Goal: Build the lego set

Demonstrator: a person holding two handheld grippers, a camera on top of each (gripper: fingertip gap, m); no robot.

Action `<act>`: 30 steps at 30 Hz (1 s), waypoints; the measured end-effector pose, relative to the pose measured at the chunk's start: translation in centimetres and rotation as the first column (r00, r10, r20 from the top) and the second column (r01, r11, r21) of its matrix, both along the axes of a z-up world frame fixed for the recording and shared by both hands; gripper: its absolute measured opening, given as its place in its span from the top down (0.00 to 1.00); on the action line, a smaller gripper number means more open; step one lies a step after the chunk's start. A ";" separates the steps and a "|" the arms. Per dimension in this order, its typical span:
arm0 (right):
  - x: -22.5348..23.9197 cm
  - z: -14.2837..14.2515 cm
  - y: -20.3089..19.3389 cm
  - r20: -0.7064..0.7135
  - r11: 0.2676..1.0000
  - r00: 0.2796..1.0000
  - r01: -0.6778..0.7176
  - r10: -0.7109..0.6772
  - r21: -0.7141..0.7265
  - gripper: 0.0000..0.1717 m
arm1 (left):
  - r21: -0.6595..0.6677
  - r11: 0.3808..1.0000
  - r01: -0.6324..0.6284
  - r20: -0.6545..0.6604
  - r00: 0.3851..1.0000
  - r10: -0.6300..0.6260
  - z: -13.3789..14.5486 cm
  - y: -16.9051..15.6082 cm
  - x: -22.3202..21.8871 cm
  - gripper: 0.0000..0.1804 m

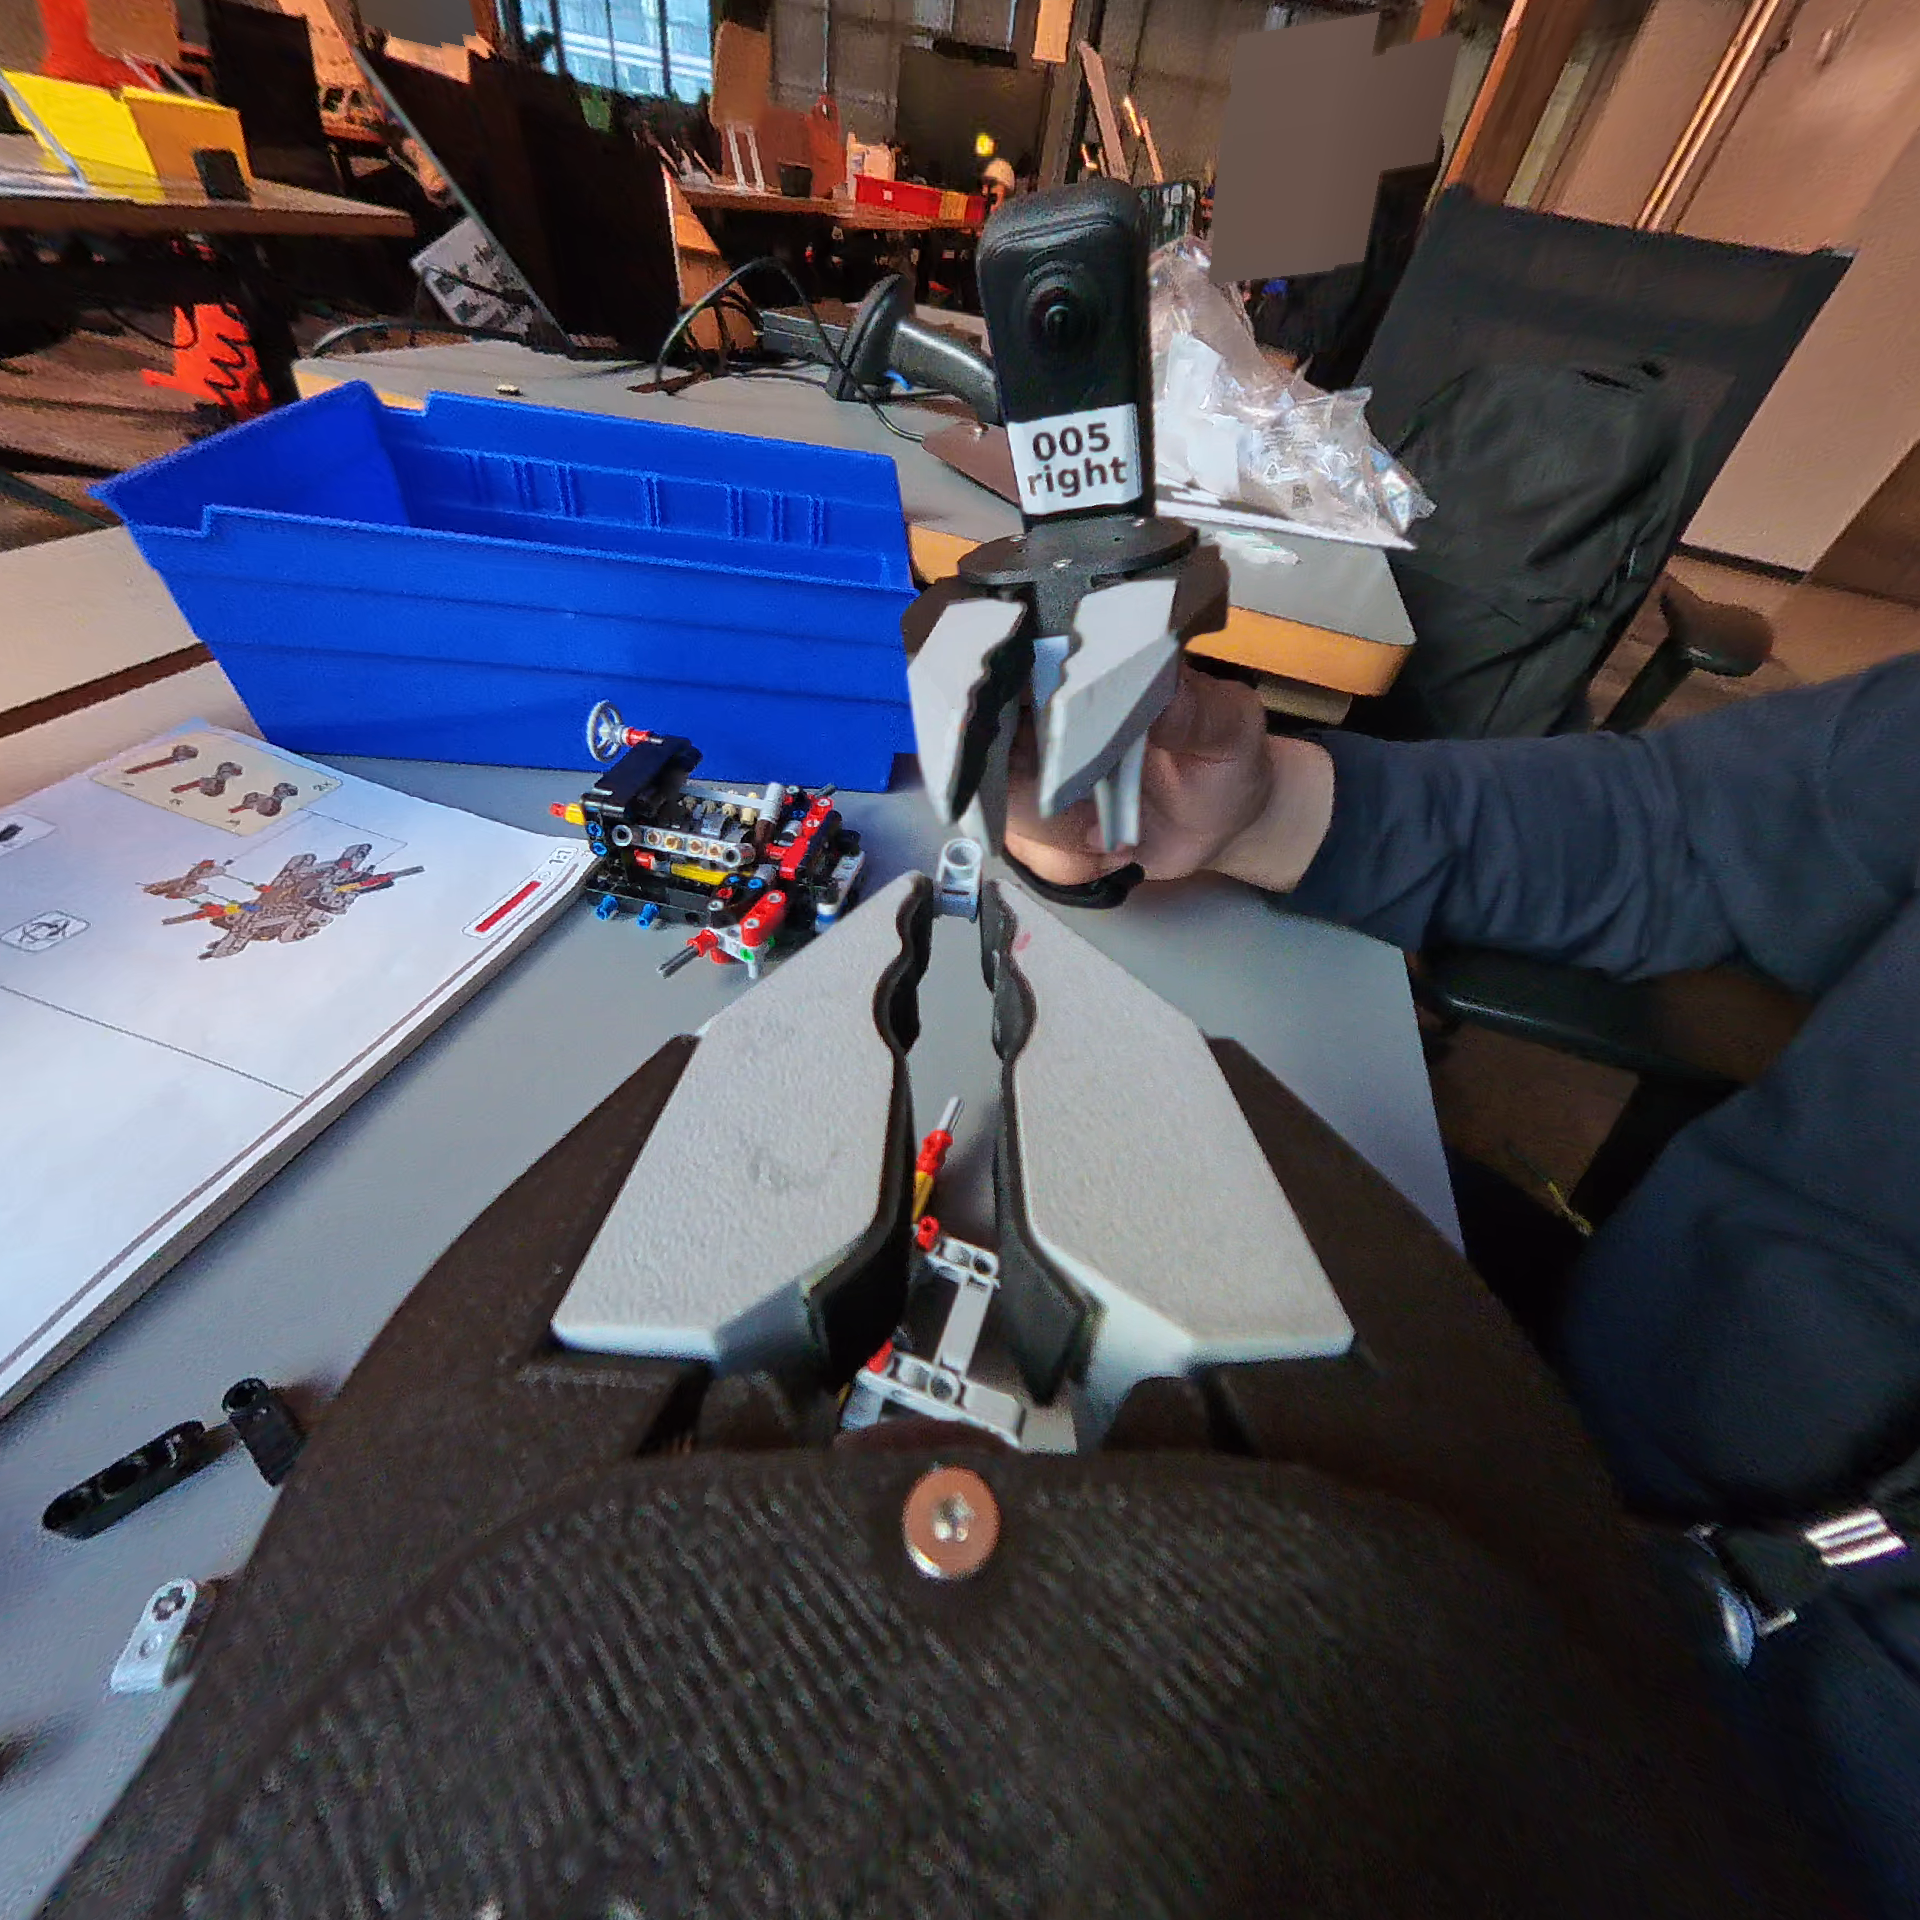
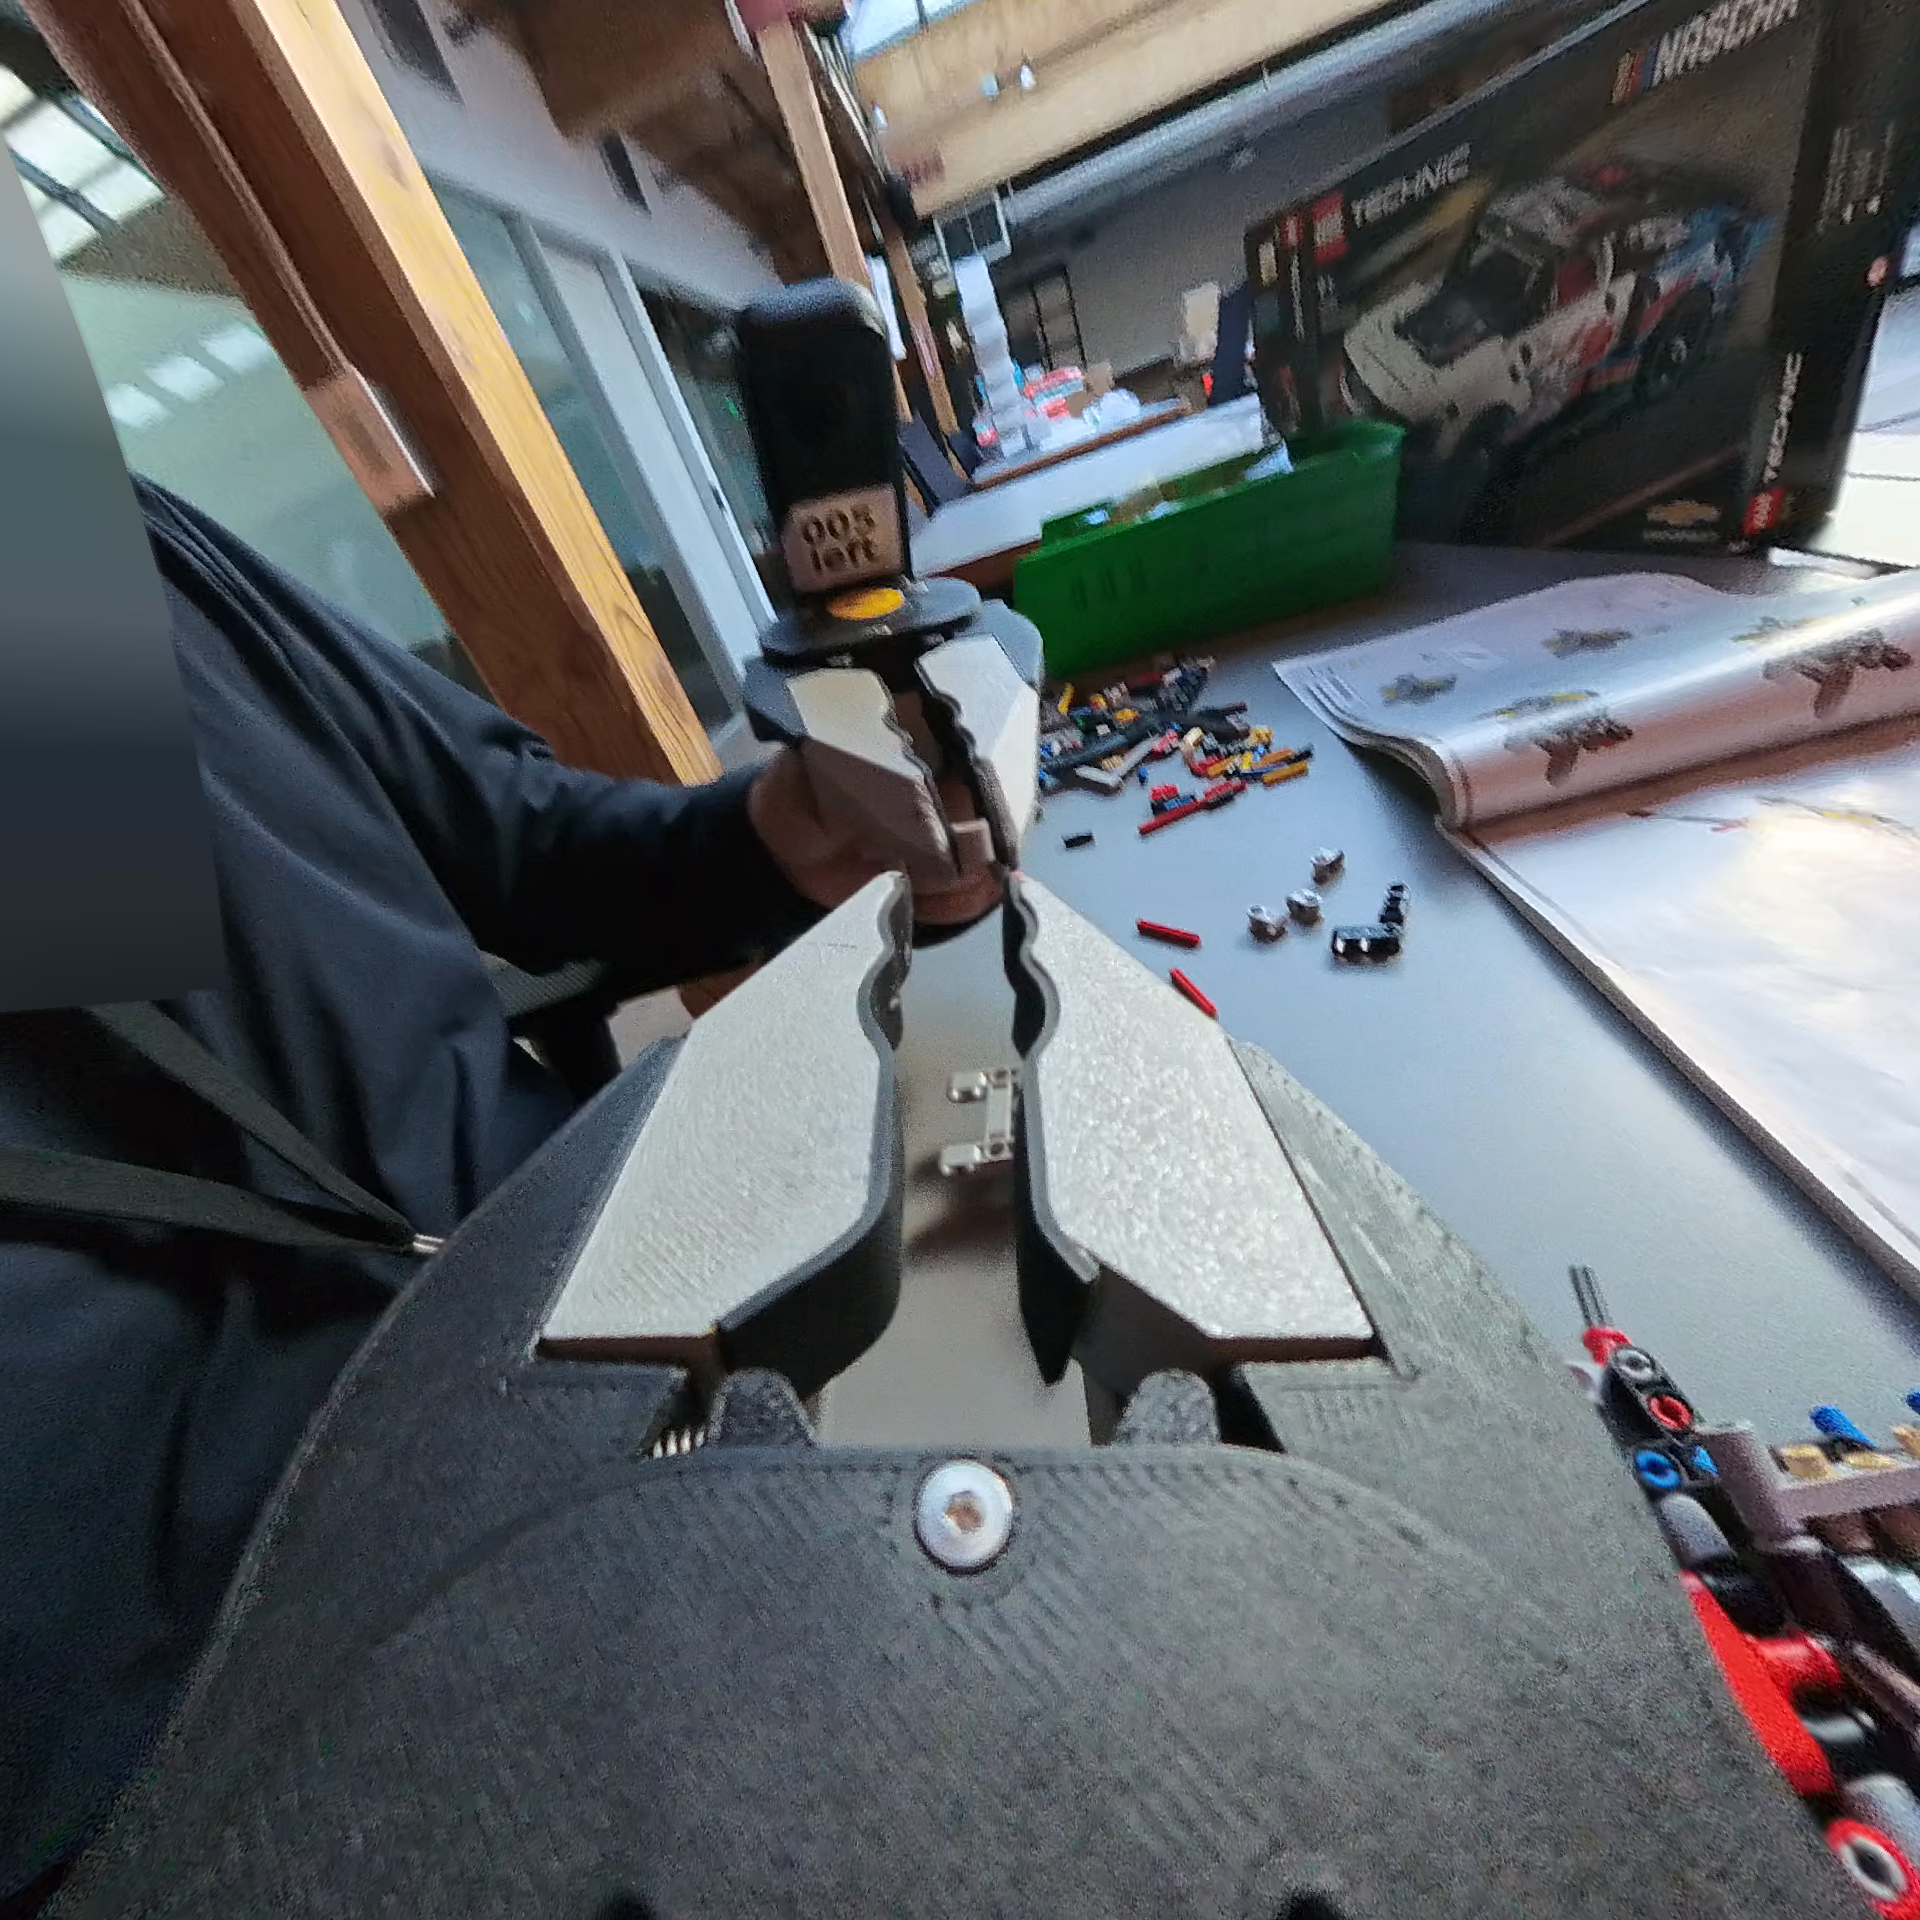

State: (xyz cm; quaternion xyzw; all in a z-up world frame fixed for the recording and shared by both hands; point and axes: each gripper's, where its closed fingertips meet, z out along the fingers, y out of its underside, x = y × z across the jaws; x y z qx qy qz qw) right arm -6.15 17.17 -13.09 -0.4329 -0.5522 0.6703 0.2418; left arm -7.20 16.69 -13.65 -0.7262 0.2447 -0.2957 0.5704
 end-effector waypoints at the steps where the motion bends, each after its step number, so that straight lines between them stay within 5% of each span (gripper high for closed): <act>1: 0.1 0.4 0.0 -0.018 1.000 1.000 -0.007 0.007 -0.024 0.92 | -0.011 1.000 -0.001 0.005 1.000 0.001 -0.1 0.1 -0.1 0.96; 10: -0.6 0.1 -1.0 -0.015 1.000 1.000 0.008 -0.007 0.026 0.97 | 0.010 0.999 0.052 0.132 0.990 -0.053 1.0 -0.3 1.5 0.97; 30: -0.6 -0.3 -1.0 0.022 1.000 1.000 0.008 -0.008 0.028 1.00 | -0.012 0.996 0.084 0.130 0.988 -0.082 0.6 -0.6 1.8 0.97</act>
